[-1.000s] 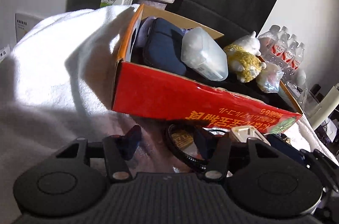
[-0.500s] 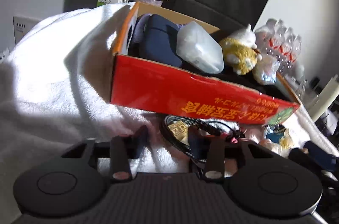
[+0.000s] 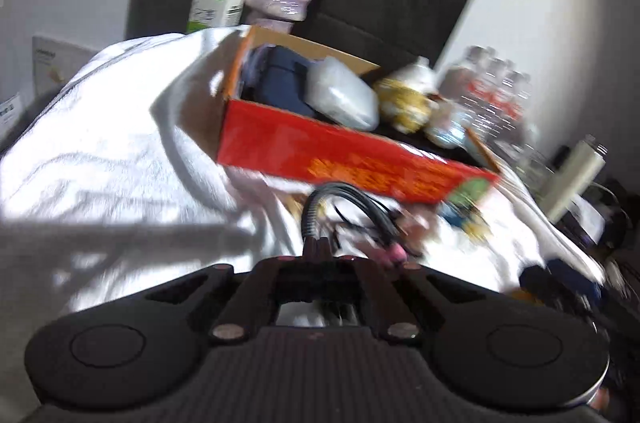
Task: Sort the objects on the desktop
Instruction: 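Grasp the cream cube with the right tool while the left tool grasps the black cable, then lift the cream cube with the right tool while the left tool lifts the cable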
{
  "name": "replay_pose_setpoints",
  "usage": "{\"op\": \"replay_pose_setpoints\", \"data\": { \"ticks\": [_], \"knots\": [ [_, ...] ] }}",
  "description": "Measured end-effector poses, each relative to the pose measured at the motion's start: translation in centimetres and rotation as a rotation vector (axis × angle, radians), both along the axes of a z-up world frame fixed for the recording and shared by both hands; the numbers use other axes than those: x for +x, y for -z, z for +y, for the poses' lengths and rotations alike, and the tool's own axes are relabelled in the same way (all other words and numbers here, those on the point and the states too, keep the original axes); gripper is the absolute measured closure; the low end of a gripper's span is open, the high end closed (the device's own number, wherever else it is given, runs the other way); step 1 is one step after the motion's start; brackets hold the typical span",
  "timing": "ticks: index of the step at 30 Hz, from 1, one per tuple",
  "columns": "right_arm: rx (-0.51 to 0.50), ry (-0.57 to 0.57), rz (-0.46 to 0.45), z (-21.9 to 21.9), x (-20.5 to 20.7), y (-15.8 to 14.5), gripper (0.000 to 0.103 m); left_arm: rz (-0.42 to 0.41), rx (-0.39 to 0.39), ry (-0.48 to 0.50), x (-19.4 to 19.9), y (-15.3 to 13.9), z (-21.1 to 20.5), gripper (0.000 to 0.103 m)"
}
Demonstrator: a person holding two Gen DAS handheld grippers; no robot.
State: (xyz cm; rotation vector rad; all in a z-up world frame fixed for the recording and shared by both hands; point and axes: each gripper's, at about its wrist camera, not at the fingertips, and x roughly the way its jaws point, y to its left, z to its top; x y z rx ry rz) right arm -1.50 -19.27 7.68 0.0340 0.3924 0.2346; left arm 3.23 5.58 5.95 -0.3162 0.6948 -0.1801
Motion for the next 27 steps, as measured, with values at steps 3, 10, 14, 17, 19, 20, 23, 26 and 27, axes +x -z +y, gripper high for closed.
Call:
{"op": "replay_pose_setpoints", "data": {
  "ticks": [3,10,14,17,19,20,23,26,27],
  "knots": [
    [0.007,0.001,-0.004,-0.8,-1.7,-0.3,0.056,-0.009,0.012,0.023,-2.0,0.3,-0.1,0.102],
    [0.017,0.006,0.054,-1.4,-2.5,0.7,0.056,0.046,0.042,-0.071,3.1,2.1,0.6,0.064],
    [0.017,0.001,0.052,-1.5,-2.7,1.0,0.056,0.114,-0.05,-0.069,5.8,2.6,0.9,0.043],
    [0.014,0.004,0.063,-1.5,-2.7,1.3,0.056,0.09,-0.055,-0.046,4.9,1.3,0.7,0.041],
    [0.014,0.002,0.065,-1.7,-2.7,1.5,0.056,0.033,-0.019,-0.061,3.8,-0.1,0.4,0.039],
    [0.016,0.005,0.067,-1.8,-2.7,1.6,0.056,-0.002,-0.003,-0.066,3.8,-0.7,0.0,0.035],
    [0.025,0.014,0.085,-2.1,-2.1,2.1,0.056,0.001,0.084,-0.015,6.6,-0.8,-2.1,0.034],
    [0.034,0.01,0.093,-2.2,-2.0,2.4,0.056,0.15,0.128,0.021,10.1,1.1,-3.7,0.07],
    [0.036,0.009,0.094,-2.3,-2.0,2.4,0.056,0.167,0.147,0.043,10.6,1.7,-4.2,0.075]
  ]
}}
